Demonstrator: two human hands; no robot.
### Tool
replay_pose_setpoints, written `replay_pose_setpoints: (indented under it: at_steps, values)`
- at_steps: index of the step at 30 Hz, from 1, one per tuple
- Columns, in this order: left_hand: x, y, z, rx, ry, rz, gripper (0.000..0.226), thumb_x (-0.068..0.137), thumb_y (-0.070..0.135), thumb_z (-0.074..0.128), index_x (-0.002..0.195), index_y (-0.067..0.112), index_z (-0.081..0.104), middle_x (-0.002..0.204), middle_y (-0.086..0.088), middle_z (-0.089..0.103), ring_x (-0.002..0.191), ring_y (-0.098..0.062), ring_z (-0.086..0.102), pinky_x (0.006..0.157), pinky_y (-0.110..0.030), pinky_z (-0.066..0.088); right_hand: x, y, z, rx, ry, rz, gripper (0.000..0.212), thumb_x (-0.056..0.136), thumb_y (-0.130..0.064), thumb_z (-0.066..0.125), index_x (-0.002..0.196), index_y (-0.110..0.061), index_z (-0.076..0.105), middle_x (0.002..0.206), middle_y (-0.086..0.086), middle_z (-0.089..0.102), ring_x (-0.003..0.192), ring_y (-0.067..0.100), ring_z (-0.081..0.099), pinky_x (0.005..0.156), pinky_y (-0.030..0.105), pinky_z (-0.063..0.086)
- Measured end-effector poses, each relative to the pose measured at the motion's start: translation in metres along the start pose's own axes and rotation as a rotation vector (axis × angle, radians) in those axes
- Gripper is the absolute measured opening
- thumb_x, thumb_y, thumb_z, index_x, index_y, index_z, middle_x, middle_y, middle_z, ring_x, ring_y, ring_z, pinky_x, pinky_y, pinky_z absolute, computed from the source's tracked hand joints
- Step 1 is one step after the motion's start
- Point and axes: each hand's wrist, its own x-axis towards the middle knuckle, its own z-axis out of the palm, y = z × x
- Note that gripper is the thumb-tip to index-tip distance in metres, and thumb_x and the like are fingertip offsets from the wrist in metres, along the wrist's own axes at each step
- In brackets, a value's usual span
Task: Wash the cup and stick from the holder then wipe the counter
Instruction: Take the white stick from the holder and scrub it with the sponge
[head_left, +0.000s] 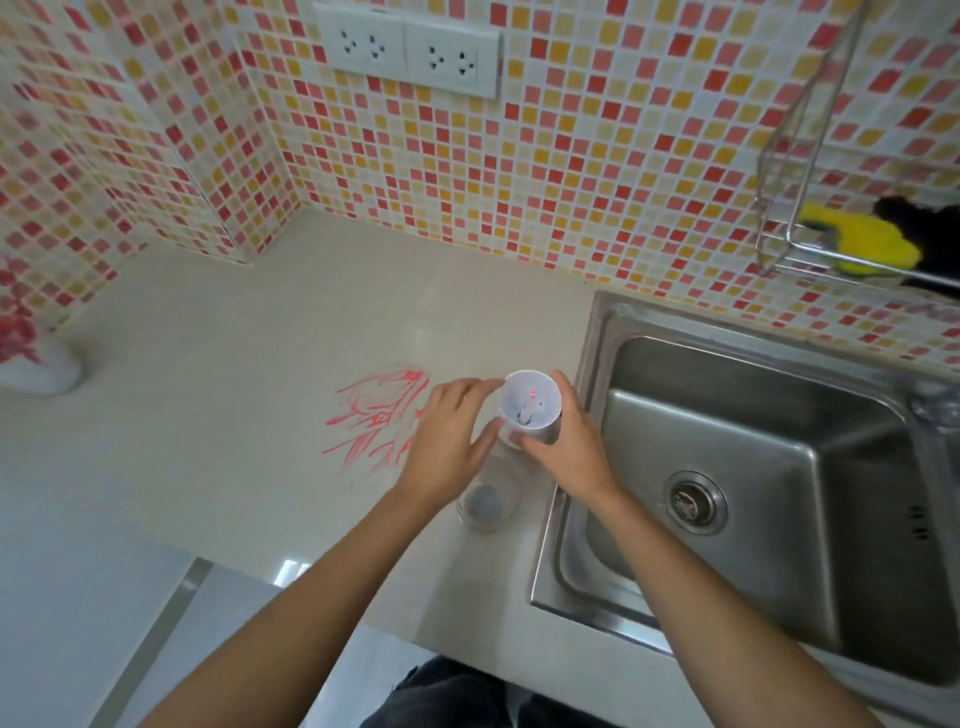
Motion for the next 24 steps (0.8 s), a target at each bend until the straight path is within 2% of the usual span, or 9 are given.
replay_pose_setpoints:
  at_steps: [2,5,7,12,20,24]
  values:
    - [0.03,0.001,0.001,0.046,-0.096,0.097,0.039,0.09,0.025,0.063,0.127,0.015,0.059,0.118,-0.005,0.062,0.11,-0.026,0.049,0.096,-0.038,0.043,0.001,-0.001,0.002,-0.006,-0.006,0.022,0.086,0.067,-0.048,0.08,0.138,-0.038,0.034,0.131,-0.01,0.055,0.119,0.012,0.054,0.096,0.037,0.049]
    - [0.056,0.002,0.007,0.076,-0.282,0.152,0.045,0.083,0.023,0.069,0.126,0.015,0.06,0.113,-0.006,0.063,0.105,-0.027,0.05,0.094,-0.038,0.042,0.001,-0.003,0.006,-0.009,0.001,0.064,0.091,0.063,-0.049,0.081,0.14,-0.038,0.032,0.135,-0.008,0.054,0.121,0.014,0.054,0.098,0.041,0.049]
    - [0.063,0.002,0.013,0.103,-0.329,0.161,0.044,0.08,0.024,0.071,0.122,0.016,0.063,0.109,-0.005,0.063,0.102,-0.027,0.051,0.091,-0.04,0.044,0.001,-0.003,0.008,-0.003,-0.002,0.079,0.094,0.061,-0.054,0.08,0.139,-0.039,0.031,0.135,-0.009,0.054,0.121,0.013,0.054,0.098,0.043,0.049]
    - [0.071,0.004,0.018,0.106,-0.329,0.137,0.039,0.079,0.022,0.072,0.118,0.014,0.067,0.108,-0.004,0.065,0.102,-0.024,0.05,0.086,-0.036,0.045,0.002,-0.003,0.008,-0.006,0.002,0.074,0.092,0.06,-0.051,0.081,0.138,-0.04,0.031,0.136,-0.012,0.052,0.121,0.009,0.054,0.099,0.04,0.048]
    - [0.077,0.006,0.013,0.163,-0.323,0.183,0.02,0.088,0.02,0.066,0.101,0.009,0.074,0.098,-0.008,0.073,0.1,-0.027,0.055,0.085,-0.036,0.042,0.0,-0.005,0.008,-0.027,0.035,0.081,0.088,0.063,-0.043,0.085,0.134,-0.042,0.033,0.131,-0.013,0.054,0.116,0.009,0.055,0.095,0.038,0.051]
    - [0.08,0.013,0.011,0.043,-0.16,0.146,0.014,0.085,0.025,0.072,0.09,0.012,0.074,0.087,-0.003,0.073,0.094,-0.022,0.057,0.083,-0.033,0.039,-0.001,-0.008,0.01,-0.051,0.045,0.101,0.09,0.063,-0.042,0.084,0.135,-0.042,0.03,0.132,-0.009,0.054,0.118,0.014,0.055,0.093,0.042,0.051]
